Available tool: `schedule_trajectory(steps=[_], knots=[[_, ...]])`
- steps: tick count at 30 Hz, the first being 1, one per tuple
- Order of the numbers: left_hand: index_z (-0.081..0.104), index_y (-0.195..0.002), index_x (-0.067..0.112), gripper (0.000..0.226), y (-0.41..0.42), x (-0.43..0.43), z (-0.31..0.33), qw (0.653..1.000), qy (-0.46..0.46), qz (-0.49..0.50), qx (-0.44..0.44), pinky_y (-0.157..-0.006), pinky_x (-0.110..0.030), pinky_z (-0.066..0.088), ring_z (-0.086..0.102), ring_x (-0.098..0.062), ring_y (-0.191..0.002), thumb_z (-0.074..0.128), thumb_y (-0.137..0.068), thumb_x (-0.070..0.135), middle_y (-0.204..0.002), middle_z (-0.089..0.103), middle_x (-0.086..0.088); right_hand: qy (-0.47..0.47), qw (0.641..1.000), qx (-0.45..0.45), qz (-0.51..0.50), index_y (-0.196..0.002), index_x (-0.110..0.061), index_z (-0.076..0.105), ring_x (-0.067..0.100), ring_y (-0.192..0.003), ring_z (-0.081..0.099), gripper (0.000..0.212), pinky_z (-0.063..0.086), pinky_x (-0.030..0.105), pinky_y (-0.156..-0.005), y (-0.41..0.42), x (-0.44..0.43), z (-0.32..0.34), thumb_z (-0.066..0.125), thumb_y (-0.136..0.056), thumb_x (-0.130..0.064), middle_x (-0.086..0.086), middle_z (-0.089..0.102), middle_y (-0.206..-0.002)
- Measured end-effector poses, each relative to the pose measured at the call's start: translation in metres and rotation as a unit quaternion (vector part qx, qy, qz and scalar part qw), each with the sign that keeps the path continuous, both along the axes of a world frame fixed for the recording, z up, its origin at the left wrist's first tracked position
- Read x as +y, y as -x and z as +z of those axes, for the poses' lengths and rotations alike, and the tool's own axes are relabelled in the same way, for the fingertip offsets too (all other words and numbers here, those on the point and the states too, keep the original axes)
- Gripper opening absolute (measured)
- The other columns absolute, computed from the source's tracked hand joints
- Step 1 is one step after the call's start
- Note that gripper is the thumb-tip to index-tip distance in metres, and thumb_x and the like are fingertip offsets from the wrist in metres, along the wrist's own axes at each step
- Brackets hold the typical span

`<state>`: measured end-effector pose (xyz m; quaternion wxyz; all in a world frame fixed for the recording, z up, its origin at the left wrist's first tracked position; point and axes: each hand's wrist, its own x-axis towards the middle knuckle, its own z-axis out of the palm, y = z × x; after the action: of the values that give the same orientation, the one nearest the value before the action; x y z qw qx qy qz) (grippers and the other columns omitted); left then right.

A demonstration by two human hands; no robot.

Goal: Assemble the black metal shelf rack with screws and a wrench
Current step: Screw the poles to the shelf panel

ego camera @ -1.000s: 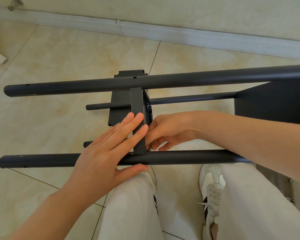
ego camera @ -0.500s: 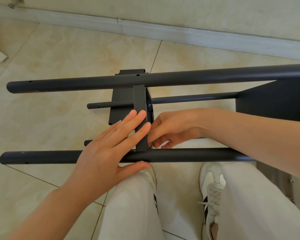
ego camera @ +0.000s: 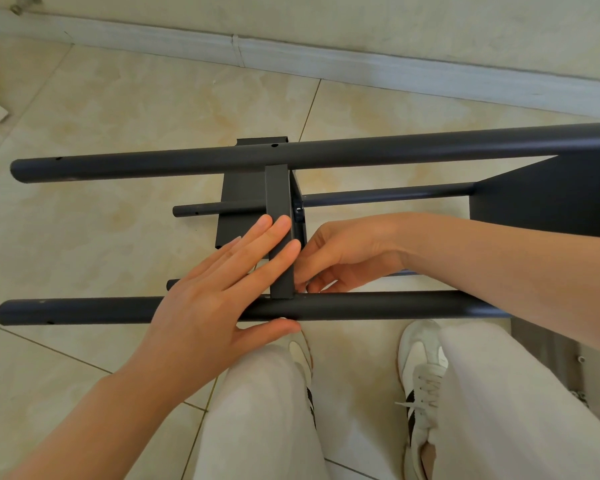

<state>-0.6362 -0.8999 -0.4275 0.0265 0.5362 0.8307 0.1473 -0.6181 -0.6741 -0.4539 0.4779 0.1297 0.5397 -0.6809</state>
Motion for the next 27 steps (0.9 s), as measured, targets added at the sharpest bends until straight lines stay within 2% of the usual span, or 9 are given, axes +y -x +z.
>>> schedule_trajectory(steps=[2,6,10,12,14,18,20,23,27], knots=[[0.04,-0.149,0.019,0.072,0.0004,0.0002,0.0003,1.0,0.0,0.001,-0.001,-0.122,-0.02,0.015,0.02,-0.01,-0.152,0.048,-0.091,0.061,-0.16,0.033,0.002,-0.002,1.0,-0.002,-0.006,-0.097,-0.001,0.071,0.018,-0.08,0.063,0.012,0.056,0.032,-0.083,0.0003,-0.0011,0.0005,0.064,-0.093,-0.009,0.009,0.069,-0.088],[0.04,-0.149,0.019,0.072,0.0013,-0.0007,0.0,1.0,-0.001,-0.002,-0.002,-0.122,-0.021,0.015,0.02,-0.011,-0.152,0.048,-0.09,0.061,-0.161,0.032,0.001,-0.01,1.0,0.0,-0.014,-0.113,0.005,0.066,0.02,-0.084,0.061,0.023,0.055,0.032,-0.086,0.0029,-0.0075,-0.0017,0.061,-0.094,-0.006,0.014,0.065,-0.1],[0.04,-0.149,0.02,0.073,0.0017,-0.0011,-0.0001,1.0,0.003,-0.002,0.011,-0.12,-0.03,0.025,0.022,-0.012,-0.152,0.047,-0.09,0.062,-0.161,0.033,0.001,-0.006,1.0,0.002,0.0,-0.093,-0.003,0.072,0.018,-0.079,0.063,0.01,0.056,0.031,-0.082,0.0017,-0.0013,-0.0003,0.064,-0.092,-0.008,0.01,0.069,-0.089],[0.041,-0.149,0.019,0.073,0.0016,-0.0006,0.0001,1.0,0.001,-0.002,0.009,-0.12,-0.029,0.025,0.022,-0.012,-0.152,0.048,-0.09,0.061,-0.161,0.033,0.001,-0.011,1.0,0.003,0.0,-0.087,-0.005,0.074,0.018,-0.08,0.063,0.011,0.056,0.031,-0.082,0.0012,0.0009,0.0004,0.065,-0.091,-0.01,0.009,0.07,-0.087],[0.041,-0.149,0.019,0.073,0.0017,0.0,0.0003,1.0,-0.003,-0.002,0.002,-0.122,-0.026,0.021,0.022,-0.012,-0.152,0.049,-0.09,0.06,-0.161,0.033,0.0,-0.016,1.0,0.004,-0.005,-0.094,-0.003,0.073,0.019,-0.081,0.063,0.01,0.056,0.033,-0.084,0.0013,-0.0006,0.0002,0.065,-0.091,-0.009,0.009,0.069,-0.088],[0.041,-0.149,0.019,0.072,0.0017,-0.0002,0.0001,1.0,-0.006,-0.003,0.0,-0.122,-0.026,0.018,0.022,-0.012,-0.152,0.05,-0.09,0.059,-0.16,0.033,0.001,-0.017,1.0,0.002,-0.013,-0.114,0.007,0.066,0.024,-0.091,0.059,0.025,0.055,0.033,-0.086,0.003,-0.0062,-0.0013,0.063,-0.093,-0.007,0.016,0.066,-0.104],[0.041,-0.149,0.018,0.072,0.0016,-0.0003,-0.0003,1.0,-0.008,-0.004,-0.001,-0.122,-0.028,0.02,0.023,-0.013,-0.151,0.051,-0.09,0.059,-0.16,0.034,0.0,-0.014,1.0,0.003,-0.005,-0.108,0.004,0.069,0.024,-0.091,0.06,0.019,0.056,0.033,-0.083,0.0025,-0.0048,-0.0012,0.063,-0.093,-0.007,0.015,0.067,-0.101],[0.041,-0.149,0.019,0.072,0.0018,-0.0007,-0.0004,1.0,-0.005,-0.004,0.003,-0.122,-0.024,0.018,0.022,-0.012,-0.152,0.051,-0.09,0.059,-0.161,0.033,0.0,-0.015,1.0,0.012,0.004,-0.089,-0.004,0.073,0.021,-0.084,0.061,0.01,0.056,0.031,-0.078,0.0017,-0.001,-0.0005,0.065,-0.091,-0.008,0.01,0.069,-0.087],[0.04,-0.15,0.019,0.072,0.0018,-0.0004,-0.0005,1.0,-0.002,-0.005,0.006,-0.123,-0.022,0.016,0.021,-0.012,-0.152,0.049,-0.091,0.06,-0.161,0.033,0.0,-0.025,1.0,0.016,0.003,-0.087,-0.004,0.072,0.018,-0.078,0.061,0.009,0.055,0.029,-0.078,0.002,-0.0015,-0.0007,0.065,-0.091,-0.008,0.008,0.069,-0.081]])
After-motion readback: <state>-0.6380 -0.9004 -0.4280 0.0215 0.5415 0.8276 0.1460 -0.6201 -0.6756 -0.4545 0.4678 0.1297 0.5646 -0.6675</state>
